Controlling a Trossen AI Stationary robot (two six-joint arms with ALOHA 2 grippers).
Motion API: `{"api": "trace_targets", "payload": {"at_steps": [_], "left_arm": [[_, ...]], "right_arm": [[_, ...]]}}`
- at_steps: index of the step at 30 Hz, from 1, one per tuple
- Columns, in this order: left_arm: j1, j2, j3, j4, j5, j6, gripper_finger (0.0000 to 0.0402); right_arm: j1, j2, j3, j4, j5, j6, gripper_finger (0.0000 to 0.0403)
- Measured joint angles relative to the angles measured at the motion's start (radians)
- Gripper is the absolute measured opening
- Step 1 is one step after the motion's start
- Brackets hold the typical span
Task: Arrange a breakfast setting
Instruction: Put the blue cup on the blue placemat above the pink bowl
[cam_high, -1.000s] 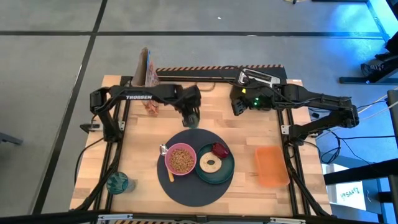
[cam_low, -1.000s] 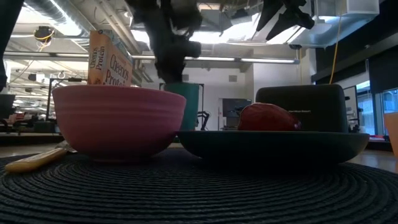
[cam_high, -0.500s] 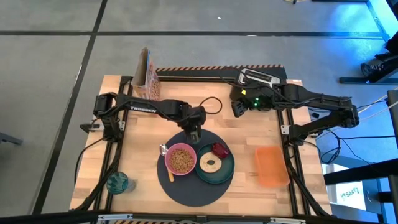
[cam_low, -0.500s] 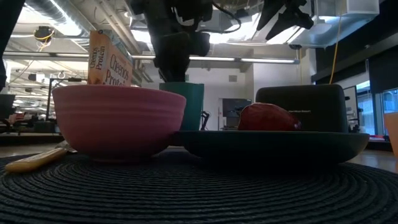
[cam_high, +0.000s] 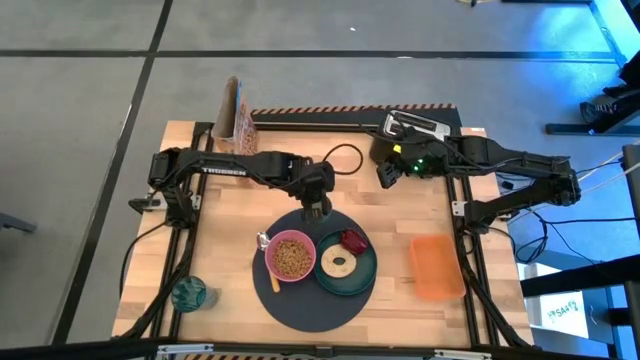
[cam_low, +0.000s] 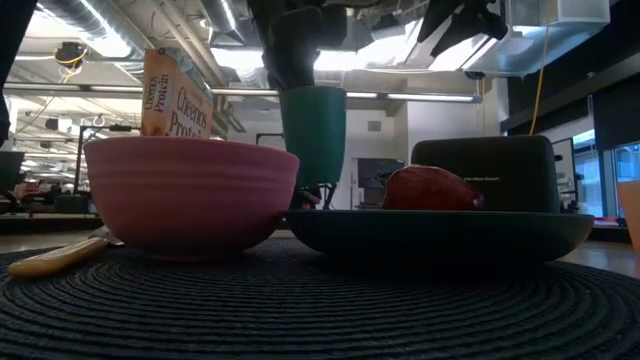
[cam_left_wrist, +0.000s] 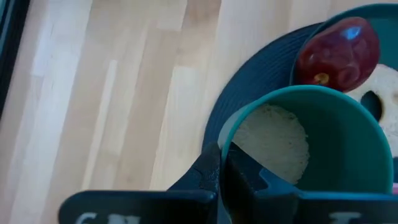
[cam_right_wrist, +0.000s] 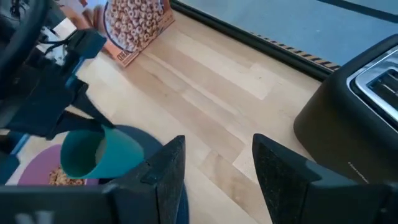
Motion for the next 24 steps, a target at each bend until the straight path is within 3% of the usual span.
{"api": "trace_targets", "payload": {"at_steps": [14, 24], "left_arm": [[0.035, 0.000, -0.241, 0.057, 0.051, -0.048, 0.0006], [0.042, 0.010, -0.244, 0.044, 0.079, -0.080, 0.0035]], "right_arm": [[0.000, -0.003, 0.000, -0.006, -0.024, -0.017, 0.0177], [0.000, -0.010, 0.000, -0.017, -0.021, -0.045, 0.0177]]}}
